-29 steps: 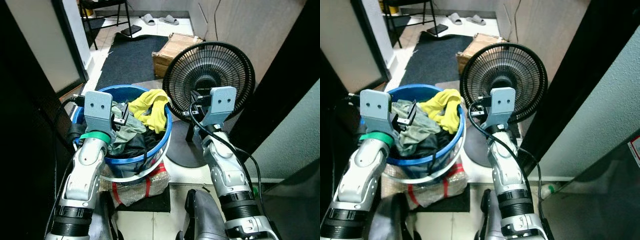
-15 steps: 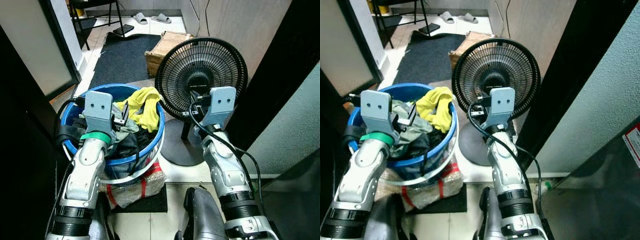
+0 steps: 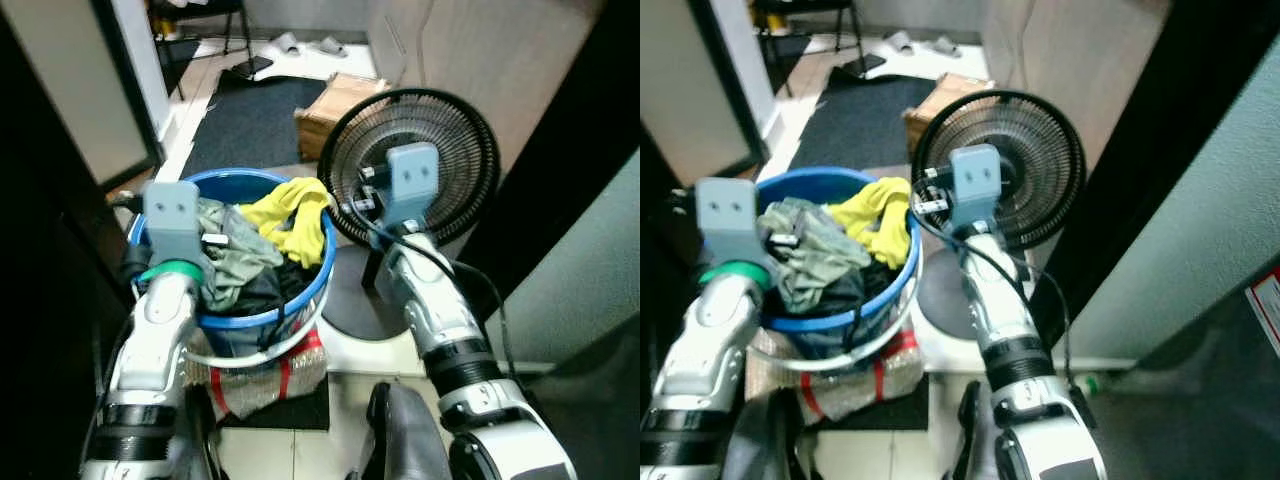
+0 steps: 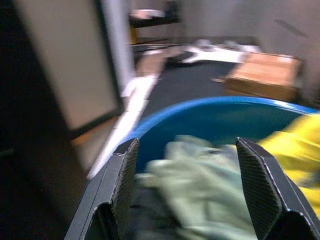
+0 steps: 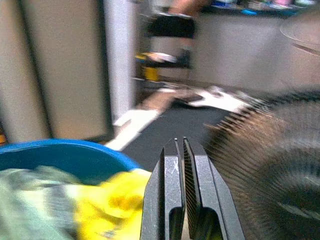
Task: Clothes washing
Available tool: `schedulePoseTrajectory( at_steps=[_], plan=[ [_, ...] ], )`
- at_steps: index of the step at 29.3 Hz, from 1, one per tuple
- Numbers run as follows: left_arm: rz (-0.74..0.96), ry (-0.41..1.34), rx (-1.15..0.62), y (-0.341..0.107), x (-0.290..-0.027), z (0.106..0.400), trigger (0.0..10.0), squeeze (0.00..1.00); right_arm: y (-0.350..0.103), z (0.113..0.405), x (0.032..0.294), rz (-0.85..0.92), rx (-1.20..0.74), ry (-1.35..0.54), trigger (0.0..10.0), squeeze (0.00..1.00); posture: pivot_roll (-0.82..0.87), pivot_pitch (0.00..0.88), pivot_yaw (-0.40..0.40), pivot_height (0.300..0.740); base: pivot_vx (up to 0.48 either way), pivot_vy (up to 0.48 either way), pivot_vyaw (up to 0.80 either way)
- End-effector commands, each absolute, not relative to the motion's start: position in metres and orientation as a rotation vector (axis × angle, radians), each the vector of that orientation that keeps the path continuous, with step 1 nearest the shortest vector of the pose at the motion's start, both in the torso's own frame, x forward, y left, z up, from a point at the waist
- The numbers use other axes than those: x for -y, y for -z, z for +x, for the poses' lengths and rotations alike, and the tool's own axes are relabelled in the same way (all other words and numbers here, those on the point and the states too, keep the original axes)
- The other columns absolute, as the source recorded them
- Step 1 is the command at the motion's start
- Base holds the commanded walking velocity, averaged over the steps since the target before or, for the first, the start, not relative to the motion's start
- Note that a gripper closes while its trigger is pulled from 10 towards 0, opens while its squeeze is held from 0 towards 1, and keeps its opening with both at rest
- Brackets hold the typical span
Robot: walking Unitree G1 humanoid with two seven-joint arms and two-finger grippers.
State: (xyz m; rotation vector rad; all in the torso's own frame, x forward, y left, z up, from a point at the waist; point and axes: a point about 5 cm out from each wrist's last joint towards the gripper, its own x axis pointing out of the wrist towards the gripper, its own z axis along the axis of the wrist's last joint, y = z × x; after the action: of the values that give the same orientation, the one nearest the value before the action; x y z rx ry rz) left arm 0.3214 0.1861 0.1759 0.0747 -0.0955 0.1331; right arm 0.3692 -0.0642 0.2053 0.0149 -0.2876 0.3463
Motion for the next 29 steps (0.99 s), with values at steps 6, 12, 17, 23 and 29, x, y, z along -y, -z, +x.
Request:
schedulePoseTrajectory(
  at_steps=[6, 12, 17, 23, 29],
  plan=[
    [0.077, -0.201, 0.048, -0.171, -0.194, 0.322, 10.0, 0.00, -0.209, 0.374, 0.062, -0.008, 0.271, -0.385, 10.0, 0.00, 0.10, 0.000, -0.080, 0.445, 0.000, 0.000, 0.00],
    [0.066, -0.210, 0.045, -0.174, -0.192, 0.325, 10.0, 0.00, -0.213, 0.383, 0.067, -0.056, 0.227, -0.414, 10.0, 0.00, 0.07, 0.037, -0.080, 0.445, 0.000, 0.000, 0.00],
    [0.069, -0.197, 0.038, -0.177, -0.188, 0.327, 10.0, 0.00, -0.218, 0.400, 0.088, -0.096, 0.165, -0.362, 10.0, 0.00, 0.06, 0.069, -0.069, 0.445, 0.000, 0.000, 0.00],
    [0.072, -0.197, 0.033, -0.177, -0.189, 0.326, 10.0, 0.00, -0.206, 0.404, 0.102, -0.135, 0.035, -0.388, 10.0, 0.00, 0.06, 0.082, -0.065, 0.445, 0.000, 0.000, 0.00],
    [0.085, -0.199, 0.006, -0.175, -0.192, 0.323, 10.0, 0.00, -0.190, 0.401, 0.137, 0.055, -0.089, -0.413, 10.0, 1.00, 0.05, 0.108, -0.040, 0.445, 0.000, 0.000, 0.00]
  ],
)
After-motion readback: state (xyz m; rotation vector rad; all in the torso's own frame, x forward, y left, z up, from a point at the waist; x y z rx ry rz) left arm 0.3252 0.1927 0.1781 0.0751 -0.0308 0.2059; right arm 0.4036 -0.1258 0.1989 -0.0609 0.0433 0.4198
